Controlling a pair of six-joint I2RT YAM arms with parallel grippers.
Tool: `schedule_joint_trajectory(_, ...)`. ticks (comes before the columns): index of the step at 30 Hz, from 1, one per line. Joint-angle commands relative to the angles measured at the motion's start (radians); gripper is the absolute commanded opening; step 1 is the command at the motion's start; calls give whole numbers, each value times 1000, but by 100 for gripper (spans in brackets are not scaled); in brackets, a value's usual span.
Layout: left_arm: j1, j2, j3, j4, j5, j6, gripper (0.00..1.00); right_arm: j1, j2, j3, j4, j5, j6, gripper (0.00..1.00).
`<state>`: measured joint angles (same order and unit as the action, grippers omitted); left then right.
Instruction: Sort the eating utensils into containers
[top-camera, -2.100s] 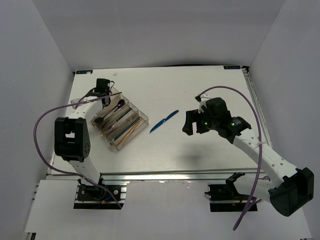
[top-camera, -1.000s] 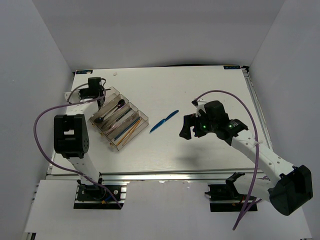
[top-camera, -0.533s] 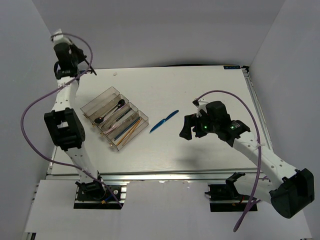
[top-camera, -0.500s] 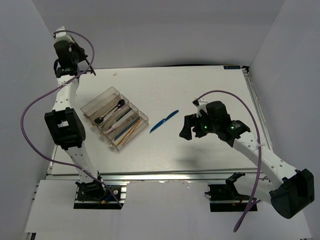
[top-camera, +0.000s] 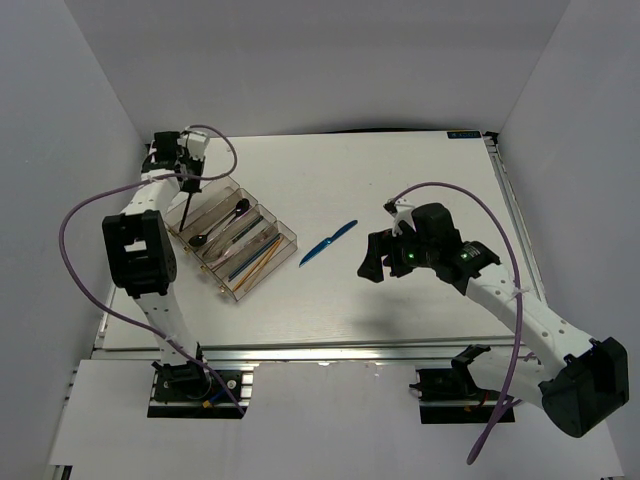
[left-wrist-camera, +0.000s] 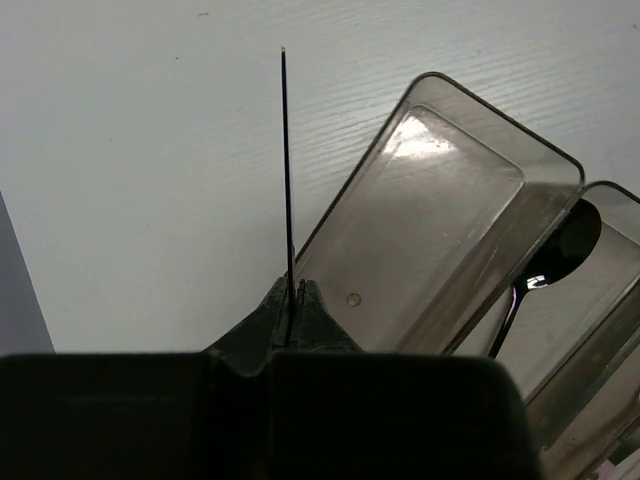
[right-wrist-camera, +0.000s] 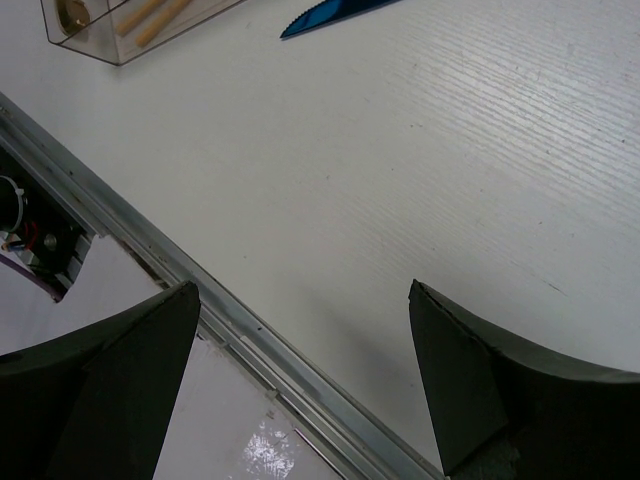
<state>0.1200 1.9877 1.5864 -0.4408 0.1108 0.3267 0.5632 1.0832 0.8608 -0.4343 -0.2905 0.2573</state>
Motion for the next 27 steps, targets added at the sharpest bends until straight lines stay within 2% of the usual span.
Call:
schedule_joint_trajectory(1, -45, -102, -18, 62, -4, 130, 0, 1, -20, -16, 40, -19, -7, 89)
schedule_joint_trajectory(12, -79, -130, -114, 126, -28, 224, 0, 0, -9, -22, 49, -25, -7, 89)
schedule_joint_trajectory(21, -85, -102, -112, 90, -31, 241, 3, 1, -8, -20, 45, -22, -9, 89)
schedule_joint_trajectory(25, -89, -101, -134, 103, -36, 235, 12, 0, -5, -19, 45, -21, -9, 89)
schedule_joint_trajectory(27, -91, -105, -141, 111, -43, 224, 21, 1, -5, -19, 45, -21, -6, 89)
